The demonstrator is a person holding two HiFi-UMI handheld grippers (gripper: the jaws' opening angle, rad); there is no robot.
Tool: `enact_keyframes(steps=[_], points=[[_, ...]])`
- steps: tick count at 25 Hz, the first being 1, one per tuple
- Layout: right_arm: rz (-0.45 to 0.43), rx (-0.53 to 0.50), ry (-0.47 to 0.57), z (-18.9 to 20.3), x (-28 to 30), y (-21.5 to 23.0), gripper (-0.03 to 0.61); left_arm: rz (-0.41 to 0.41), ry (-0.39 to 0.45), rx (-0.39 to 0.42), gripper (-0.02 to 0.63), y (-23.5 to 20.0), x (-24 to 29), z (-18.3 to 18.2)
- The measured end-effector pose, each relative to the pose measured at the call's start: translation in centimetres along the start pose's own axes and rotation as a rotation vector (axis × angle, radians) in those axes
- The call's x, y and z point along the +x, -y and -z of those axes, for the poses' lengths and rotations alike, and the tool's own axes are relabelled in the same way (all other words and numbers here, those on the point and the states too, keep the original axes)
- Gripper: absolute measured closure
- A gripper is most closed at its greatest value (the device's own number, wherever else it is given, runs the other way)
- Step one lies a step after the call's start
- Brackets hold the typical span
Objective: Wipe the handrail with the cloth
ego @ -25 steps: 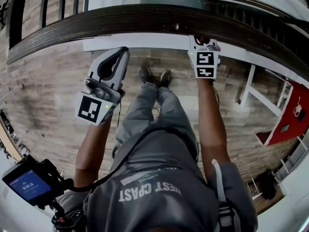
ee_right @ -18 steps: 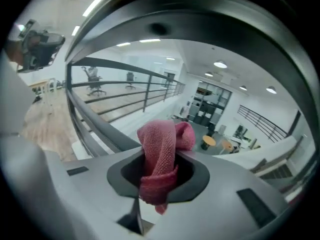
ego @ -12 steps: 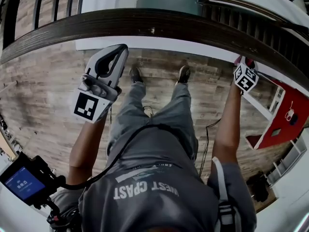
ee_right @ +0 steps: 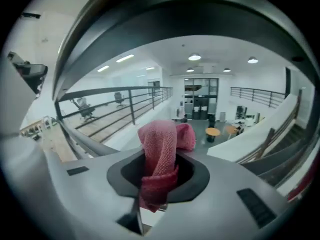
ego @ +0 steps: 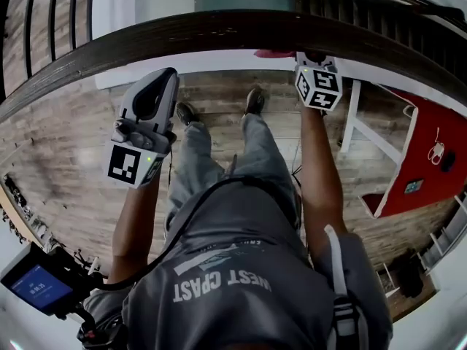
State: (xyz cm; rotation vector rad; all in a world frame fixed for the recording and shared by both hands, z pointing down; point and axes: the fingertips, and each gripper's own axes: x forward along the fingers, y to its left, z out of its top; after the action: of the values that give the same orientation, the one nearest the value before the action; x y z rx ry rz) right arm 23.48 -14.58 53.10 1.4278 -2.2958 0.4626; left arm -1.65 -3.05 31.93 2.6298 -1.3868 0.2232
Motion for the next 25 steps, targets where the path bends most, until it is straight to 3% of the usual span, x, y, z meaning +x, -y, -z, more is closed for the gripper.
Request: enact_keyframes(steps=[4,6,8,11,13,16,19,25], points=[[0.320,-0.004,-0.043,2.0,-6.0,16.4,0.506,-0.009,-0.017,0.004,0.607,0.8,-0.2,0.2],[0.439,0.012,-0.077,2.1,-7.8,20.2,0.506,-0.019,-0.008,-0.007,0.607,0.3,-0.7,0.1],[0.381,-0.016,-0.062,0.9,-6.4,17.3,0.506,-0.018,0.025,-0.025,0.607,0.4,-0.9,-0.3],[0.111,-0.174,-0.019,-2.0,-1.0,5.3,0.506,-0.006,0.010,-0.022,0.609,0.9,-1.4,-0.1],[-0.004,-0.227,-0.004,-3.4,1.2,-0.2,0.506,0.015,0.002,0.000,0.607,1.1,-1.6,0.0],[-0.020,-0.194,-0.023,-3.8,2.2,0.3,0.506,0.022,-0.001,-0.003,0.607,1.4,-1.0,0.0],[0.107,-0.152,-0.056,-1.8,-0.2,8.8,0.506,0.012,-0.007,0.002,0.607,2.6,-1.0,0.1],[0.445,0.021,-0.076,2.9,-12.0,32.7,0.506,-0.018,0.008,0.030,0.609,10.3,3.6,-0.4]])
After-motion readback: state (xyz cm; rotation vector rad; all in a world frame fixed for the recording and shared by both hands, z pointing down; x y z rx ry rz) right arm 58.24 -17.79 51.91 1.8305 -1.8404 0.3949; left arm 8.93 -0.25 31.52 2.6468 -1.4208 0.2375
